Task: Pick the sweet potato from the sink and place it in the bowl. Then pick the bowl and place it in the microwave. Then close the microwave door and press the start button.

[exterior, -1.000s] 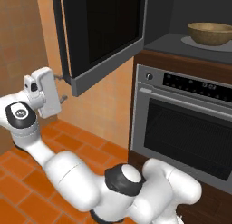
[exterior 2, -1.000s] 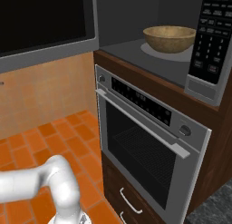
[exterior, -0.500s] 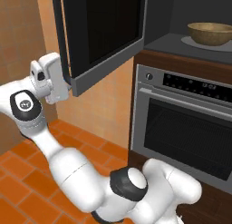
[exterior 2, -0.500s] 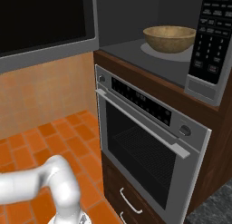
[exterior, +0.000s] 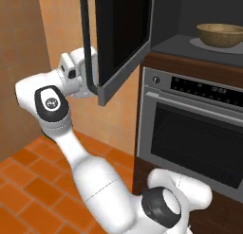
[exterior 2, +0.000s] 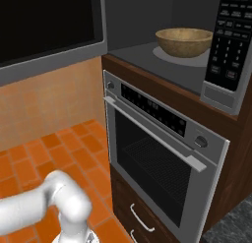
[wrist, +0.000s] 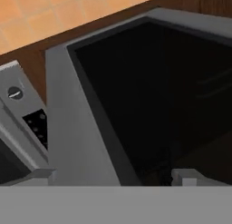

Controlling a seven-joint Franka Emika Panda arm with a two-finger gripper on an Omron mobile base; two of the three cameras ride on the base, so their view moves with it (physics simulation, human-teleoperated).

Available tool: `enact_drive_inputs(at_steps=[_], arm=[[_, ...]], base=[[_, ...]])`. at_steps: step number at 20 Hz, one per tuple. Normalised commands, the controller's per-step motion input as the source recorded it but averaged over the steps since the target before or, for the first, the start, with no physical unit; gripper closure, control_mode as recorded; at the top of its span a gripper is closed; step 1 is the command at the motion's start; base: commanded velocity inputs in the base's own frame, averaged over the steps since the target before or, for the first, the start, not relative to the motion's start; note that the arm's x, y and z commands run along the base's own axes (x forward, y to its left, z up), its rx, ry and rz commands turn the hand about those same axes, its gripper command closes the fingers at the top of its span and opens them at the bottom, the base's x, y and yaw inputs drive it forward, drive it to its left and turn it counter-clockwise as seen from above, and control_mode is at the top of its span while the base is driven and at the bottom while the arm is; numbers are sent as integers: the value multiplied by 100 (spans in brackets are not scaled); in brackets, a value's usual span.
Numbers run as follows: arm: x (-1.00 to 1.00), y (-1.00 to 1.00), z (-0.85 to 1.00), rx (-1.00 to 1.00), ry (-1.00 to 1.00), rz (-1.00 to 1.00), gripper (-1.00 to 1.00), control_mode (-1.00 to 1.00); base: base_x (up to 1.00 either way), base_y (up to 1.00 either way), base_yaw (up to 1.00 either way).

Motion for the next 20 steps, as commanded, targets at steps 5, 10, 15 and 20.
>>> enact_drive_inputs(at_steps=[5,10,15,20], arm=[[-92,-96,38,5,-23,0,-100,-100],[-90,-93,37,3,-20,0,-100,-100],[-57,-97,42,2,-6,0,-100,-100],[-16,-87,28,0,9,-7,-100,-100]], base=[[0,0,0],[0,0,0],[0,0,0],[0,0,0]])
